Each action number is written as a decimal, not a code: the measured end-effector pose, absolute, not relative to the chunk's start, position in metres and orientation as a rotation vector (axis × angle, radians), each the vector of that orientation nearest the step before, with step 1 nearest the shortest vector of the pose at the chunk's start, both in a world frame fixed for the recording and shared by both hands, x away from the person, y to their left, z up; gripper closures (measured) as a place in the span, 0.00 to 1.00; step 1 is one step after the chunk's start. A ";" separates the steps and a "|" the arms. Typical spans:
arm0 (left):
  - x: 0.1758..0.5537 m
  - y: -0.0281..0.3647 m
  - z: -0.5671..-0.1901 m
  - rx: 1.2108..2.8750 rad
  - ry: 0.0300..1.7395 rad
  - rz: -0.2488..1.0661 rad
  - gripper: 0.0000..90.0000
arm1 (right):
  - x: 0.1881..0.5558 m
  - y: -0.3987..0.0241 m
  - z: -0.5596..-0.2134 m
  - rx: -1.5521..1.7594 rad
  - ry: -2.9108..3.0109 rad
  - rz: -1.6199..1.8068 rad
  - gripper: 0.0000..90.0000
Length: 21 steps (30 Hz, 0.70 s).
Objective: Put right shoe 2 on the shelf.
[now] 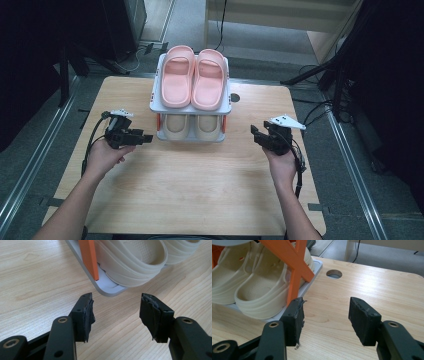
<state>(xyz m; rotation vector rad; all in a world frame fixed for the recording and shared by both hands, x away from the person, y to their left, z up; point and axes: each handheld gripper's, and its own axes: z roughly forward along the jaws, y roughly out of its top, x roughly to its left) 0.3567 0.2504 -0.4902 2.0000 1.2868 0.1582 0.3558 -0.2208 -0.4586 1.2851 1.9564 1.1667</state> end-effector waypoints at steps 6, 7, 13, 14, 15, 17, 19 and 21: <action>0.356 0.250 -0.490 2.002 1.286 0.166 0.49 | 0.353 -0.224 -0.465 1.288 1.959 1.212 0.42; 0.356 0.250 -0.490 2.001 1.288 0.167 0.49 | 0.353 -0.225 -0.468 1.302 1.964 1.227 0.41; 0.355 0.252 -0.490 2.008 1.291 0.167 0.49 | 0.355 -0.221 -0.475 1.307 1.980 1.136 0.28; 0.355 0.252 -0.490 2.006 1.291 0.164 0.49 | 0.355 -0.222 -0.475 1.293 2.005 1.154 0.27; 0.355 0.252 -0.490 2.004 1.292 0.169 0.49 | 0.355 -0.222 -0.475 1.296 2.007 1.170 0.27; 0.356 0.252 -0.490 1.998 1.295 0.170 0.49 | 0.356 -0.222 -0.475 1.297 2.005 1.176 0.27; 0.356 0.252 -0.491 2.006 1.293 0.165 0.49 | 0.355 -0.223 -0.474 1.301 2.004 1.173 0.27; 0.356 0.251 -0.491 2.010 1.293 0.165 0.49 | 0.356 -0.223 -0.474 1.305 2.002 1.177 0.27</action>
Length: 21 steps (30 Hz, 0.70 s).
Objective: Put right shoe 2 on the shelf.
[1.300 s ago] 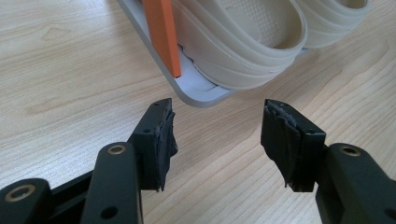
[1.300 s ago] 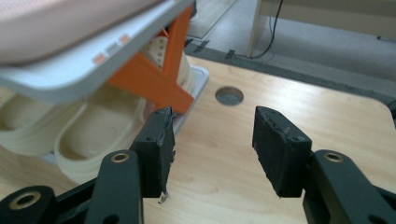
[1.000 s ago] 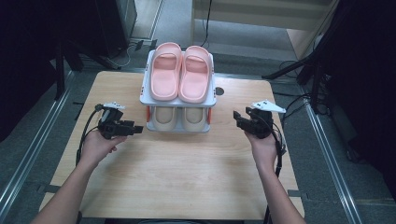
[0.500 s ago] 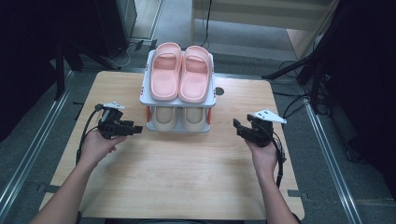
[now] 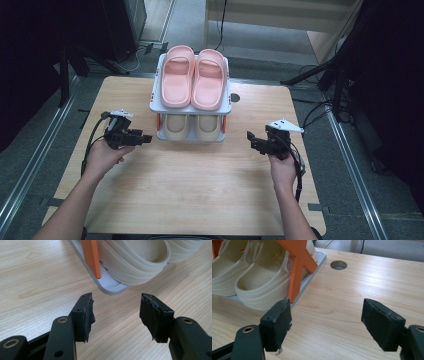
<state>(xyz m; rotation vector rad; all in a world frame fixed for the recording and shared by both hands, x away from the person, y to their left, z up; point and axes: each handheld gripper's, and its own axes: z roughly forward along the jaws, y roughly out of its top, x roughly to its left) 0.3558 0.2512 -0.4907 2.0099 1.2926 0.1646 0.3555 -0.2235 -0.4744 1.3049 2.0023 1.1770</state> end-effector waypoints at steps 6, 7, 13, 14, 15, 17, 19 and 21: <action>0.356 0.252 -0.491 2.006 1.296 0.167 0.49 | 0.357 -0.223 -0.476 1.312 2.012 1.173 0.27; 0.356 0.252 -0.491 2.006 1.296 0.167 0.49 | 0.357 -0.223 -0.476 1.311 2.012 1.175 0.27; 0.356 0.252 -0.492 2.007 1.297 0.163 0.49 | 0.357 -0.226 -0.476 1.333 2.010 1.182 0.27; 0.356 0.252 -0.492 2.006 1.297 0.164 0.49 | 0.357 -0.226 -0.476 1.335 2.009 1.183 0.27; 0.356 0.252 -0.492 2.009 1.295 0.164 0.49 | 0.357 -0.226 -0.476 1.334 2.009 1.183 0.27; 0.356 0.252 -0.493 2.015 1.297 0.156 0.49 | 0.357 -0.227 -0.476 1.334 2.010 1.187 0.27; 0.356 0.252 -0.493 2.027 1.295 0.153 0.48 | 0.358 -0.227 -0.476 1.335 2.013 1.193 0.27; 0.355 0.251 -0.494 2.024 1.287 0.145 0.47 | 0.359 -0.226 -0.477 1.334 2.026 1.199 0.27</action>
